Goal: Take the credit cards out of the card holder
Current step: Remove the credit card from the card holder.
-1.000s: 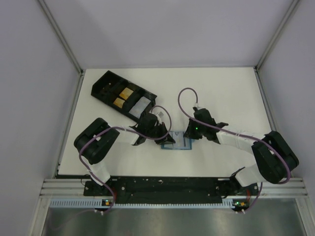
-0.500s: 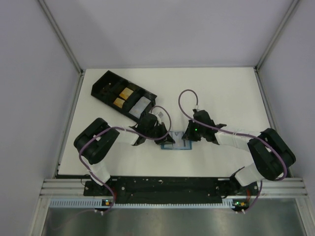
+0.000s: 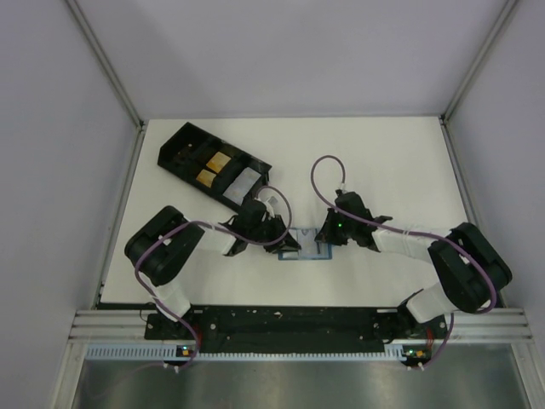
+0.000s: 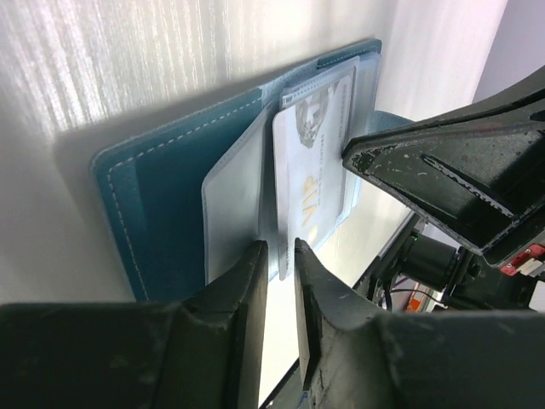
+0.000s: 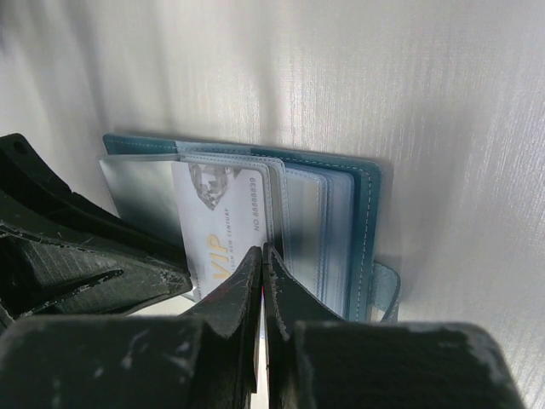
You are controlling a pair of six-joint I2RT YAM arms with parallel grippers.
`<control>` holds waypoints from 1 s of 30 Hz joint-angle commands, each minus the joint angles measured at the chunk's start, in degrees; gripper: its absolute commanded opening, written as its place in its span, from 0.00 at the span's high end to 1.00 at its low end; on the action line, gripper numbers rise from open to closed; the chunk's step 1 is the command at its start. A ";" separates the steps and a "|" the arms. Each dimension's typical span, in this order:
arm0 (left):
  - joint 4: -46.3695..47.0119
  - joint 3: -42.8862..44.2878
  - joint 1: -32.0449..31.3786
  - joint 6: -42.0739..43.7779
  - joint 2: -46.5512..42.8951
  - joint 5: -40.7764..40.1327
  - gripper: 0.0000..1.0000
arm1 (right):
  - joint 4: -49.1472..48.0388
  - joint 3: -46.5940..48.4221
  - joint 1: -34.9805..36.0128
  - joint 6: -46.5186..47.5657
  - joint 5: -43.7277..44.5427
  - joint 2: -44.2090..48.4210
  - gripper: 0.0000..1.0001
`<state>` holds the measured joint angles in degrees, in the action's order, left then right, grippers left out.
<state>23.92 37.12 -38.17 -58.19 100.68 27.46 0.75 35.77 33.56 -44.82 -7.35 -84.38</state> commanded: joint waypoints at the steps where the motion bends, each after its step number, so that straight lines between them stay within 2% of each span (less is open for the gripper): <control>1: 3.23 -2.67 0.91 -0.87 -1.54 0.57 0.73 | 5.22 -2.28 -0.78 1.22 4.19 -1.49 1.00; 8: 6.31 -2.76 0.91 -1.84 -0.66 1.89 0.70 | 5.31 -2.11 -0.78 1.58 3.49 -2.11 1.00; 15: 8.42 -1.53 0.91 -2.27 1.53 2.50 0.72 | 5.31 -2.02 -0.78 1.75 3.14 -2.19 1.00; 21: 12.19 -1.97 0.82 -3.59 2.85 3.82 0.80 | 5.22 -2.02 -0.78 1.75 3.14 -2.28 1.00; 26: 15.45 -3.46 0.91 -4.38 3.20 4.00 1.00 | 5.49 -2.11 -0.78 1.66 3.40 -2.37 1.00; 30: 18.35 -5.57 1.43 -5.26 3.29 4.00 1.00 | 6.36 -2.11 -1.13 1.49 3.93 -2.55 1.00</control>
<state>35.94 33.61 -37.50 -62.67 103.42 30.89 0.45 35.66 33.28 -44.80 -7.57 -84.42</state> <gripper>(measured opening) 0.009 0.003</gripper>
